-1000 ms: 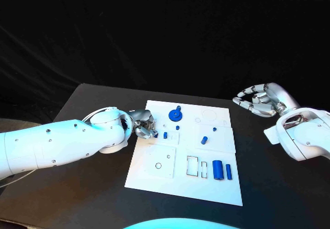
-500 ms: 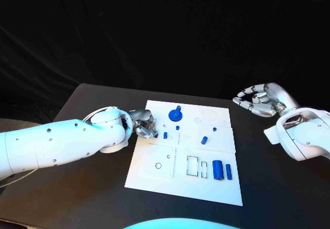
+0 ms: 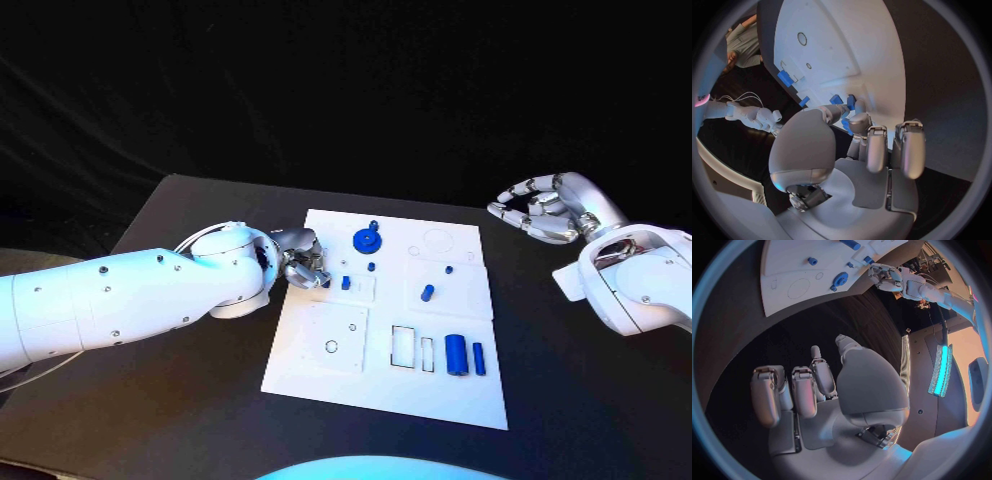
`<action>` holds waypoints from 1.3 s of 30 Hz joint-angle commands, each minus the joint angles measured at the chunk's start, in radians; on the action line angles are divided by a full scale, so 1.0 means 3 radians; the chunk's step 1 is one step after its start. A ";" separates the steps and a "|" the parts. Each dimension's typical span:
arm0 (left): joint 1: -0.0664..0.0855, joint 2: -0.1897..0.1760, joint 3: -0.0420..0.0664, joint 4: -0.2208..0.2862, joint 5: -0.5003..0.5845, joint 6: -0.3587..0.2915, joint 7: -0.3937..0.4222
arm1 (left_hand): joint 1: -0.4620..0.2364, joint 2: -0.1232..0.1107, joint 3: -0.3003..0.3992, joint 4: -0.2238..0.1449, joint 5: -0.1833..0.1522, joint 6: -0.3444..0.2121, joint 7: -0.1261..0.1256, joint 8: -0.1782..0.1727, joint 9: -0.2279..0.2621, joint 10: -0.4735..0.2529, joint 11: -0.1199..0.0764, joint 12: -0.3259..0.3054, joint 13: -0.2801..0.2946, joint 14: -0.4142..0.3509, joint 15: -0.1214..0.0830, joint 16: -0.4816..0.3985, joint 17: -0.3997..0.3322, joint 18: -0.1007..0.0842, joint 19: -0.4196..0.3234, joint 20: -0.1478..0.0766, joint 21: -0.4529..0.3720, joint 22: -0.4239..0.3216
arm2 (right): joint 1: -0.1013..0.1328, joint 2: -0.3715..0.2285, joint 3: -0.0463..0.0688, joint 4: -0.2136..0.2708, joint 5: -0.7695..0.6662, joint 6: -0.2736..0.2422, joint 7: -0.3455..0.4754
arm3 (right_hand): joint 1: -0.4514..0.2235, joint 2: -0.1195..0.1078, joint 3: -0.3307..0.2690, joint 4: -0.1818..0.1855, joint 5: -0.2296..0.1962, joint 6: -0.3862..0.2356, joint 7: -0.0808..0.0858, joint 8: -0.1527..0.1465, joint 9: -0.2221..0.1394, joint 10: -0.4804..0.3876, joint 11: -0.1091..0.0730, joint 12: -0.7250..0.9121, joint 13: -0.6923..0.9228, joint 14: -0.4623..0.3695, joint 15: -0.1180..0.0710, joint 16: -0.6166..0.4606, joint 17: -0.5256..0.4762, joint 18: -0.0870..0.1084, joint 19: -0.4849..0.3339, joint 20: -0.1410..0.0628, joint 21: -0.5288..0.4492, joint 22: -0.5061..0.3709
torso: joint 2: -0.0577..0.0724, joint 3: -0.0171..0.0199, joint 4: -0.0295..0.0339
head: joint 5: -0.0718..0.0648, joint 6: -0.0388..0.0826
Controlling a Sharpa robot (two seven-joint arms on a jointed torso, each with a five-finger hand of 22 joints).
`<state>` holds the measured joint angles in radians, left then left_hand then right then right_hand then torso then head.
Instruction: Assemble the parts on the task board
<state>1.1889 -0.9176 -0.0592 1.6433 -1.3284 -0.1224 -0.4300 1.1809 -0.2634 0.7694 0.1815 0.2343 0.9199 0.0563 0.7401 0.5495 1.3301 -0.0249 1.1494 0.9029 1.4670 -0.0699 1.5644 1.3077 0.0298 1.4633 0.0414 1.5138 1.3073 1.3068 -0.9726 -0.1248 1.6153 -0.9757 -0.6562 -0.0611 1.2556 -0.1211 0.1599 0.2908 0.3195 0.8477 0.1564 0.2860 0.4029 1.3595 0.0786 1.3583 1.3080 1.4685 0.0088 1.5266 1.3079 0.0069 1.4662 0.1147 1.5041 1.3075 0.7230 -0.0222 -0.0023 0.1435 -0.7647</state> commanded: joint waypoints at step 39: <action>-0.0023 0.0051 -0.0020 -0.0016 0.0138 0.0111 -0.0181 | -0.0268 -0.0093 -0.0064 0.0020 -0.0030 0.0103 -0.0090 -0.0099 0.0018 0.0055 -0.0051 0.0038 0.0102 0.0346 -0.0073 0.0021 0.0877 -0.0024 0.0140 -0.0035 0.0024 0.0623 | -0.0001 -0.0003 0.0000 0.0009 -0.0026 -0.0015 0.0024 | -0.0019 -0.0001 -0.0020 0.0001 0.0010 0.0018 -0.0004 0.0016 0.0004 0.0002 -0.0018 -0.0005 0.0047 0.0253 -0.0026 -0.0013 0.0489 0.0047 0.0185 -0.0023 -0.0020 0.0703 | -0.0001 -0.0002 0.0003 | -0.0020 -0.0027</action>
<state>1.1903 -0.9057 -0.0578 1.6363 -1.3014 -0.1246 -0.4721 1.1104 -0.2918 0.7537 0.1882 0.2286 0.9425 0.0278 0.7160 0.5563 1.3426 -0.0374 1.1572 0.9319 1.4669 -0.0839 1.5644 1.3076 0.0298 1.4670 0.0377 1.5170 1.3073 1.3069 -0.9736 -0.1248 1.6170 -0.9757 -0.6582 -0.0608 1.2556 -0.1212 0.1599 0.2908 0.3195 0.8477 0.1564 0.2860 0.4028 1.3595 0.0786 1.3582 1.3075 1.4685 0.0088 1.5266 1.3075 0.0068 1.4662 0.1147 1.5042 1.3080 0.7229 -0.0227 -0.0018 0.1375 -0.7726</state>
